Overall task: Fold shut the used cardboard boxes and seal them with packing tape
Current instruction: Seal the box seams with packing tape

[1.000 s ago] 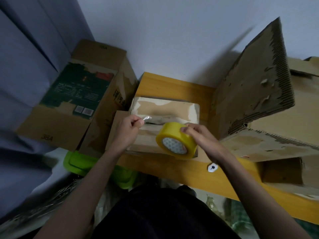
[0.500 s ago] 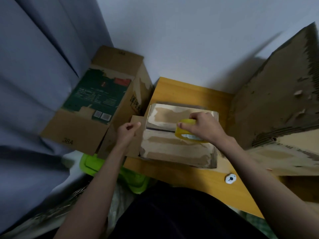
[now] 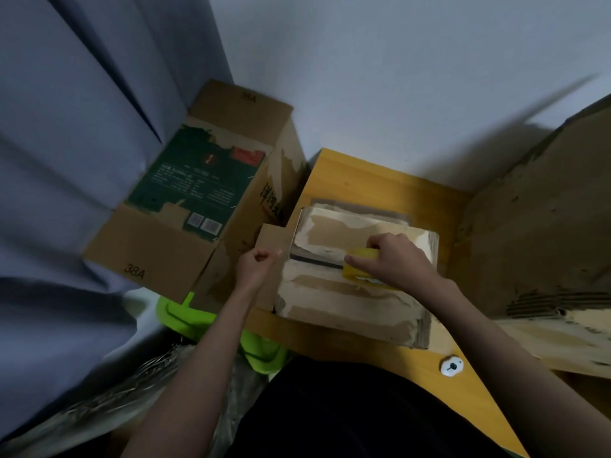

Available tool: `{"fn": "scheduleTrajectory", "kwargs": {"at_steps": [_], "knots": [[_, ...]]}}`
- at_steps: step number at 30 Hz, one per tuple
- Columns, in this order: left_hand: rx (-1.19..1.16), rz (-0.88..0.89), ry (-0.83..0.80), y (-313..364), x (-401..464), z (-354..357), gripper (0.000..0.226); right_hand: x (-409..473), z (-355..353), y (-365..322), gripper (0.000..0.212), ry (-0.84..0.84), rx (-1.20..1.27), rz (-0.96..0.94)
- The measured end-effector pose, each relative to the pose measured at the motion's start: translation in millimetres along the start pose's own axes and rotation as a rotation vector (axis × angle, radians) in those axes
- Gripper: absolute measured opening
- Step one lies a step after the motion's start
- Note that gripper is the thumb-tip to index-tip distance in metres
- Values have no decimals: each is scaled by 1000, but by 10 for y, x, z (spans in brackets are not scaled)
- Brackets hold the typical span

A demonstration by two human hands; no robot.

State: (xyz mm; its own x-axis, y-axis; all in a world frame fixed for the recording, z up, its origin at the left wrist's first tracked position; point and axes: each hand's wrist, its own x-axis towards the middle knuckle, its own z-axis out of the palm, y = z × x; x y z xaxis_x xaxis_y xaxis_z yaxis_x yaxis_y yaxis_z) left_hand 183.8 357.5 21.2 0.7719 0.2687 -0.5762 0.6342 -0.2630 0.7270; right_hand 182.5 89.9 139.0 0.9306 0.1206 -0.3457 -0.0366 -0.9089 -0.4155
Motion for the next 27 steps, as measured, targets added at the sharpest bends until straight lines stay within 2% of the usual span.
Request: {"fn": "scheduleTrajectory", "kwargs": {"at_steps": [9,14,17,20,22,24,25,27], "knots": [[94,-2,-59,33,-21,189,33,31,-8,10,43,-77,13,-9],[160,133,88,82,-166,251,29,16,-37,12,42,-92,27,-14],[297,250,180,60,-232,237,38,15,-43,9,44,-102,29,-16],[449,317,106,-29,-223,267,52,15,-37,13,47,-104,18,-13],[493,212,20,-87,-221,288,60,15,-39,12,50,-100,6,-15],[455,168,6,-141,-254,315,66,11,-54,3,55,-113,-2,-17],[456,200,22,-161,-283,328,67,5,-67,-4,58,-124,-7,-14],[527,373,45,-170,-363,352,66,-5,-88,-12,67,-149,-27,-14]]}}
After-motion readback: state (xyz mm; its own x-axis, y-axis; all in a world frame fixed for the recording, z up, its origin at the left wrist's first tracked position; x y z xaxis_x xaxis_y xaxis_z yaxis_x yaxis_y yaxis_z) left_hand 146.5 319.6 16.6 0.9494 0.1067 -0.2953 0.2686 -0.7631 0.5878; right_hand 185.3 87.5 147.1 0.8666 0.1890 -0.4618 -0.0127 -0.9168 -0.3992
